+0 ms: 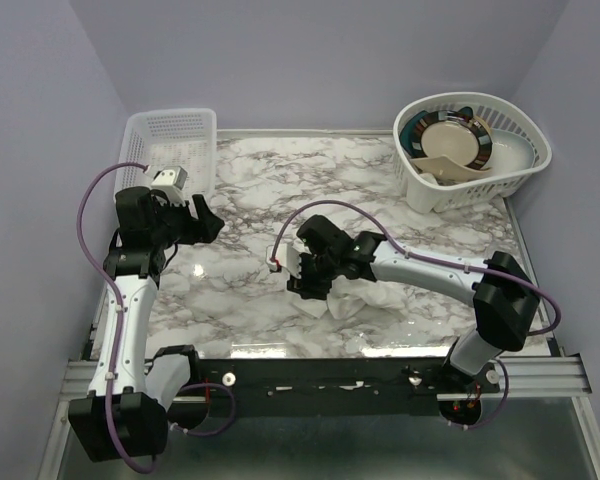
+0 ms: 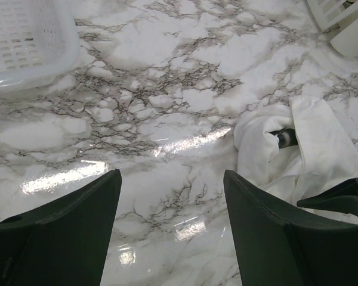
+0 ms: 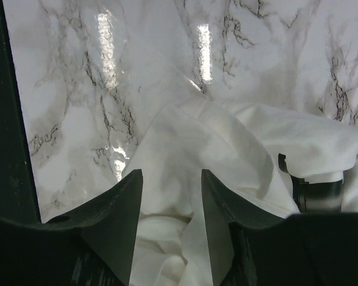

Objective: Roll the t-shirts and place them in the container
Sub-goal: Flatten out the T-shirt at the center of the board.

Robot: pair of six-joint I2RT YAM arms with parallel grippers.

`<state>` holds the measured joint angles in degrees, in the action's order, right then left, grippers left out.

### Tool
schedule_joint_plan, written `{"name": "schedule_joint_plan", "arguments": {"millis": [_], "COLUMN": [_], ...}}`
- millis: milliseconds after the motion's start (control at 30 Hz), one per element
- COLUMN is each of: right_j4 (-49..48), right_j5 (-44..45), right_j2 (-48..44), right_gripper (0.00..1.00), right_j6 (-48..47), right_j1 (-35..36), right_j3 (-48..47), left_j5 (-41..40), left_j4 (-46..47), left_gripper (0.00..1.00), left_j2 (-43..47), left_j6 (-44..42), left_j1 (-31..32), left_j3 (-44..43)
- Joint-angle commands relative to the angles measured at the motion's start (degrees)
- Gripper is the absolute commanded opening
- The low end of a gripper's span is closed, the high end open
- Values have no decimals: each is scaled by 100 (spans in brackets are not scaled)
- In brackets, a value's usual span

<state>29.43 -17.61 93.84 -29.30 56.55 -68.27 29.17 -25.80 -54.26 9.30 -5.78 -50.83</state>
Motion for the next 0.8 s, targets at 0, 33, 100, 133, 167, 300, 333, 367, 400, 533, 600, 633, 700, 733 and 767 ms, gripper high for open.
{"name": "schedule_joint_plan", "arguments": {"millis": [0,33,100,133,167,300,333,367,400,533,600,633,700,733,767], "right_j4": [-315,-376,-412,-455,-473,-631,-675,-693,-710,-746,-746,-720,-676,-641,-614], "right_j5": [450,503,652,714,776,1101,1119,1136,1154,1145,1111,1084,1005,970,943], "right_j2": [-68,-77,-51,-50,-24,55,64,73,125,240,284,318,354,363,363], "right_gripper": [52,52,52,52,52,52,51,50,50,43,42,41,38,33,30], "right_j6": [205,223,188,153,126,73,65,65,65,12,-6,-14,-23,-49,-58], "right_j1": [-13,-13,-22,-22,-22,-22,-22,-22,-30,-30,-48,-65,-83,-92,-92], "right_j3": [200,226,279,297,340,411,411,411,394,393,385,367,341,332,349], "left_j5": [-43,-34,-43,-17,-16,19,10,10,10,19,28,19,27,10,10], "left_j4": [146,137,146,154,163,198,207,198,207,216,225,216,216,225,225], "left_gripper": [80,80,80,80,80,80,80,80,80,80,80,80,80,80,80], "left_j2": [91,108,100,100,100,100,100,109,109,152,153,170,170,161,161], "left_j6": [11,10,28,37,37,54,54,54,63,54,54,63,54,46,37], "left_j1": [-63,-63,-63,-63,-63,-72,-64,-63,-72,-72,-81,-72,-72,-72,-72], "left_j3": [12,-6,-6,11,3,20,29,38,38,99,117,126,126,143,152]}}
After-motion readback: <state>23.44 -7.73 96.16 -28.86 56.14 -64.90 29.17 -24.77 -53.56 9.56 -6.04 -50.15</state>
